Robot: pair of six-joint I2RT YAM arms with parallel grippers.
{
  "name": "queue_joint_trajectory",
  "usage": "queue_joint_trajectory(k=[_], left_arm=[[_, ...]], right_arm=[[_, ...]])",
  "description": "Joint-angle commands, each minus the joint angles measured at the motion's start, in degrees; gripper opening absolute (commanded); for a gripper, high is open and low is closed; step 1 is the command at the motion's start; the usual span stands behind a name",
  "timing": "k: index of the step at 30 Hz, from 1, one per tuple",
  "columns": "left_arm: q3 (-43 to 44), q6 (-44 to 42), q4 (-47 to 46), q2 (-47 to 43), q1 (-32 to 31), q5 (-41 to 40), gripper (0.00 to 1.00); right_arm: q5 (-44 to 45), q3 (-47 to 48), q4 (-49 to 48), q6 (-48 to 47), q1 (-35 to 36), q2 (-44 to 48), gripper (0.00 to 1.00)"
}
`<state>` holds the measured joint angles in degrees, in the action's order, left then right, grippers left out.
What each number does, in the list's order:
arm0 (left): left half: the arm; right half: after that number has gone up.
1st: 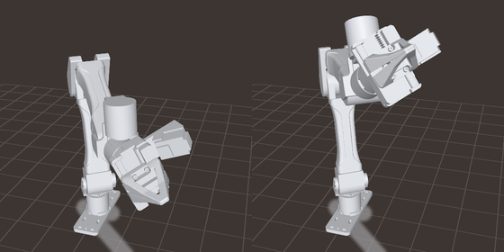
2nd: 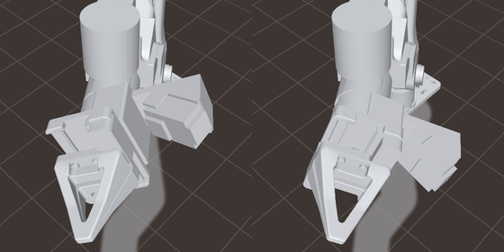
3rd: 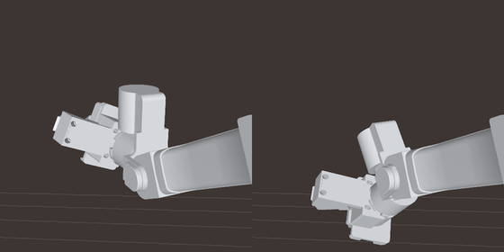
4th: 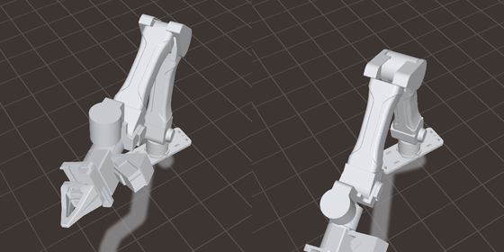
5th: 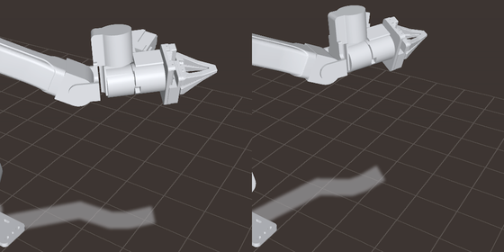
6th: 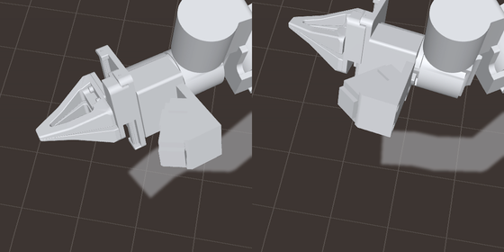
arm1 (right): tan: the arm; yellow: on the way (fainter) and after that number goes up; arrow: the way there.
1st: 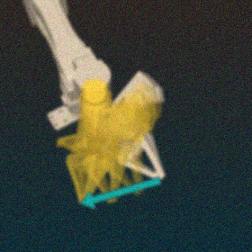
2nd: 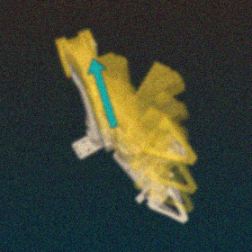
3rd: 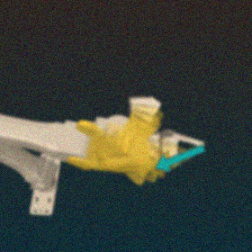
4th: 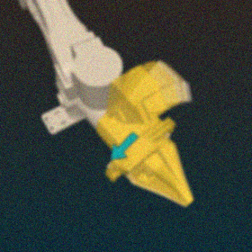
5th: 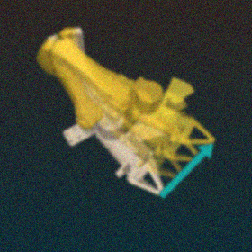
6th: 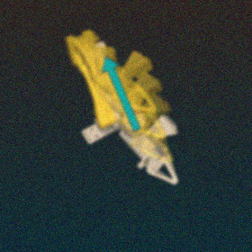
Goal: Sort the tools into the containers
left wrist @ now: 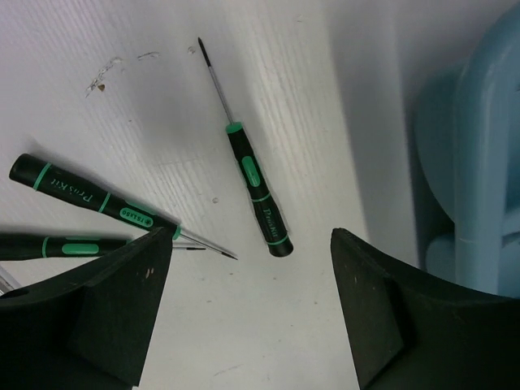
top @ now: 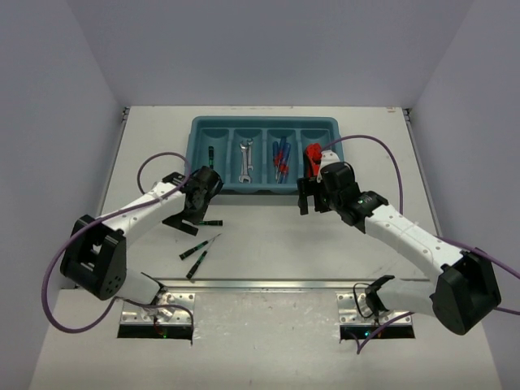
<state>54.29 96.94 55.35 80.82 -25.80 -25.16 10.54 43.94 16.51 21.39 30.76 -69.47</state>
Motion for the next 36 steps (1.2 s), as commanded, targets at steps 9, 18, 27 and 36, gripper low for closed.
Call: queue_joint_trajectory(k=[9,18,27,36], left_arm=[[2.59,2.99,-3.69,11.25,0.05,3.03,0.65],[3.80,3.72,-5.00,18.01,0.14,2.92,0.51],[3.61,3.94,-6.31,20.51,0.61,3.46,0.38],[2.63,3.22,-7.21,19.32,2.38,4.30,0.18]], right_arm=[[1.22,0.09,-2.27,-0.38,-0.27,0.09,0.99],[0.71,0.18,-2.27,-0.47,-0.27,-0.12,0.99],[0.62,0.18,-2.25,-0.40,-0.28,-0.14,0.99],[0.54,0.10,-2.27,-0.47,-0.28,-0.32,0.99]])
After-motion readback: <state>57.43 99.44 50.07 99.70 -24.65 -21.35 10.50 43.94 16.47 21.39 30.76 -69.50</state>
